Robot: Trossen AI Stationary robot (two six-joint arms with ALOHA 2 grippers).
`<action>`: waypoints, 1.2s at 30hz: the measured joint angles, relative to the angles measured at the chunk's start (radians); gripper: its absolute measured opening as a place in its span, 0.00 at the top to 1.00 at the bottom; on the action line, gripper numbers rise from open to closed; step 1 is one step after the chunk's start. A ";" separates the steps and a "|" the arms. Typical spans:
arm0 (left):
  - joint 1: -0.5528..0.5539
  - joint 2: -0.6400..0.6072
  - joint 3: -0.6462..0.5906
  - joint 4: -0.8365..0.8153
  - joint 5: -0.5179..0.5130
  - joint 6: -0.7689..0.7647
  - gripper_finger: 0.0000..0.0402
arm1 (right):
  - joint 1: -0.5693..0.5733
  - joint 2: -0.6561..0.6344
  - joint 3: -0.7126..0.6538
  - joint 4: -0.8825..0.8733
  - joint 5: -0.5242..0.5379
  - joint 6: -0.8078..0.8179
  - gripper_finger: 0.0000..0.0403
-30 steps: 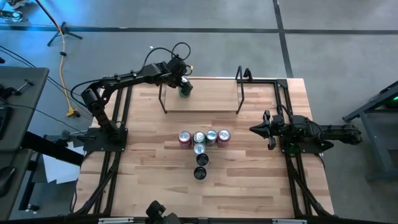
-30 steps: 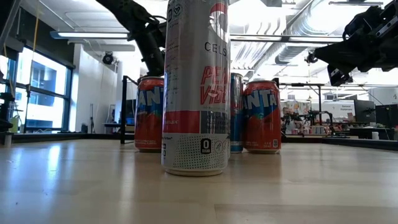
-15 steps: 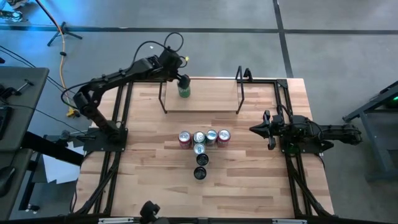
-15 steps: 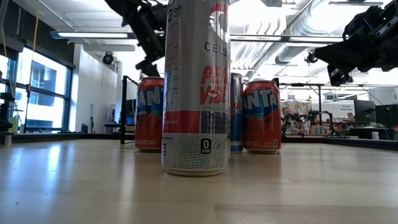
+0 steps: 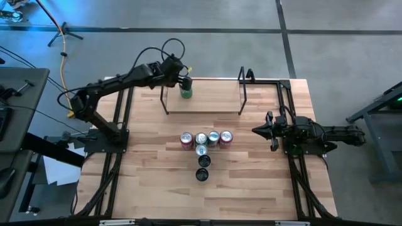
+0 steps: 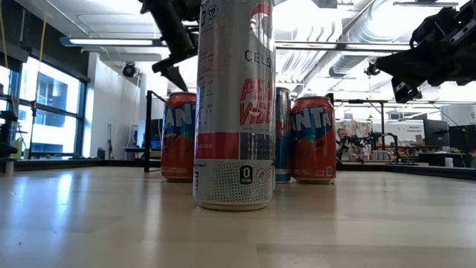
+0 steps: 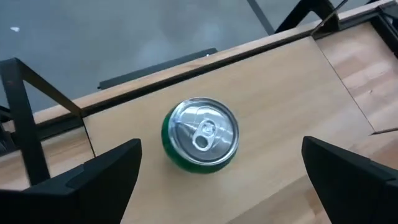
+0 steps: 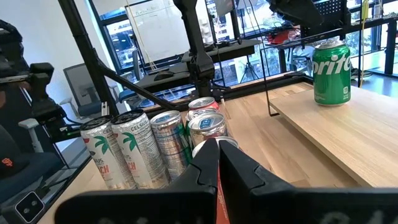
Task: Place canned beverage on shelf
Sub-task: Put the left green soda can on the shelf
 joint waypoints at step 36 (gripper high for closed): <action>-0.051 0.209 0.144 -0.124 -0.171 -0.235 0.01 | 0.000 0.000 0.000 0.000 0.000 0.000 1.00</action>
